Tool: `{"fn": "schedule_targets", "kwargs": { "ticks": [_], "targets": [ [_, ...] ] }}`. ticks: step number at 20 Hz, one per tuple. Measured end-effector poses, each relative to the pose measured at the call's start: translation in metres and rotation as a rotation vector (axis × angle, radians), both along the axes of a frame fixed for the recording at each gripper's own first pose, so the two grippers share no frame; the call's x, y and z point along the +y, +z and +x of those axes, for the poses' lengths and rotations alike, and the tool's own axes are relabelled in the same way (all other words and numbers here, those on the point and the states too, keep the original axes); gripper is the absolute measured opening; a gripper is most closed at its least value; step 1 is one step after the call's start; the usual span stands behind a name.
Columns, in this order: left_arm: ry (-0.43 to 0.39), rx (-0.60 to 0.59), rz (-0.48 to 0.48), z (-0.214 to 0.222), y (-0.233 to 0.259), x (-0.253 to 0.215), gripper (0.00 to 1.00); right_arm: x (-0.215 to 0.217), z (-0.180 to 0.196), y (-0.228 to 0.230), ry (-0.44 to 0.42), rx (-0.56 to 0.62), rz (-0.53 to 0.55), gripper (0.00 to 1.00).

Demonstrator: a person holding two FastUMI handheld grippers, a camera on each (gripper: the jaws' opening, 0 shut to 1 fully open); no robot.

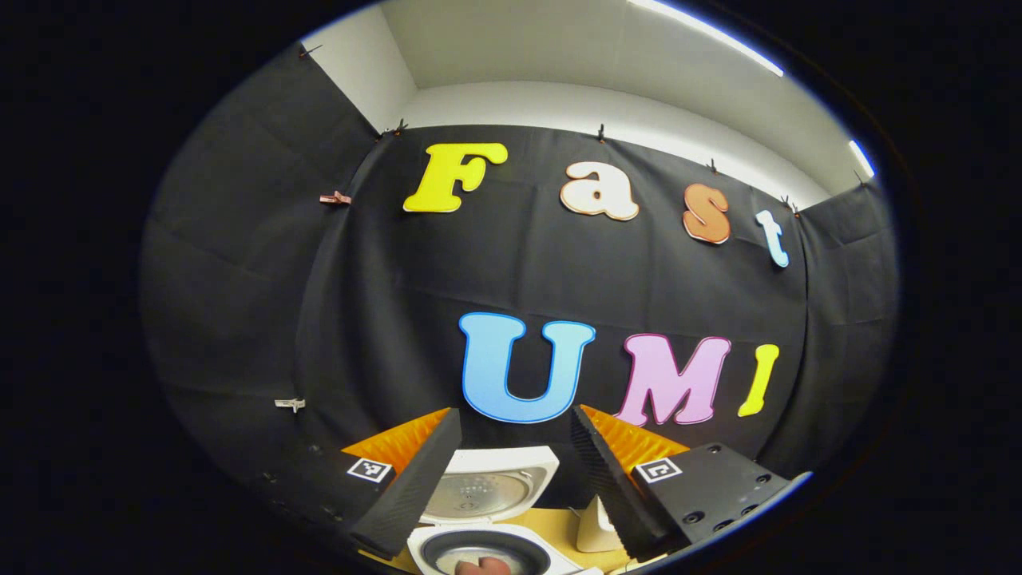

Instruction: Close the left gripper, press the button to open the rice cooker; take a wooden spoon from the chopstick holder with the right hand, scoop a spoonful of rice and pour it into the rice cooker, then put the wooden spoon back into the chopstick holder.

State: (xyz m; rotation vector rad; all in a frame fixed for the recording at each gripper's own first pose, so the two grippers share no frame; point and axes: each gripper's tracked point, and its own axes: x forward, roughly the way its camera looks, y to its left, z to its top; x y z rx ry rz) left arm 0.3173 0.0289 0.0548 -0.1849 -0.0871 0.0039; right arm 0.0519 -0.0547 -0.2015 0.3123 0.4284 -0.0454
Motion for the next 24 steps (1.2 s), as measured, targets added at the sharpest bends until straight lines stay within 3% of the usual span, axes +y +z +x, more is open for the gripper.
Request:
{"fn": "schedule_targets", "kwargs": {
  "ticks": [7,14,17,24],
  "targets": [
    [0.042,0.100,0.144,0.086,-0.045,0.007,0.95,-0.006,-0.014,0.001,-0.050,0.014,-0.021,0.98],
    [0.064,0.239,0.075,0.133,-0.113,0.015,0.95,-0.009,-0.030,-0.002,-0.080,0.035,-0.025,0.99],
    [0.088,0.273,0.065,0.131,-0.124,0.015,0.96,-0.013,-0.034,0.000,-0.098,0.031,-0.011,0.99],
    [0.084,0.340,0.206,0.067,-0.142,-0.017,0.97,-0.011,-0.044,0.000,-0.098,0.026,0.043,0.99]
  ]
}}
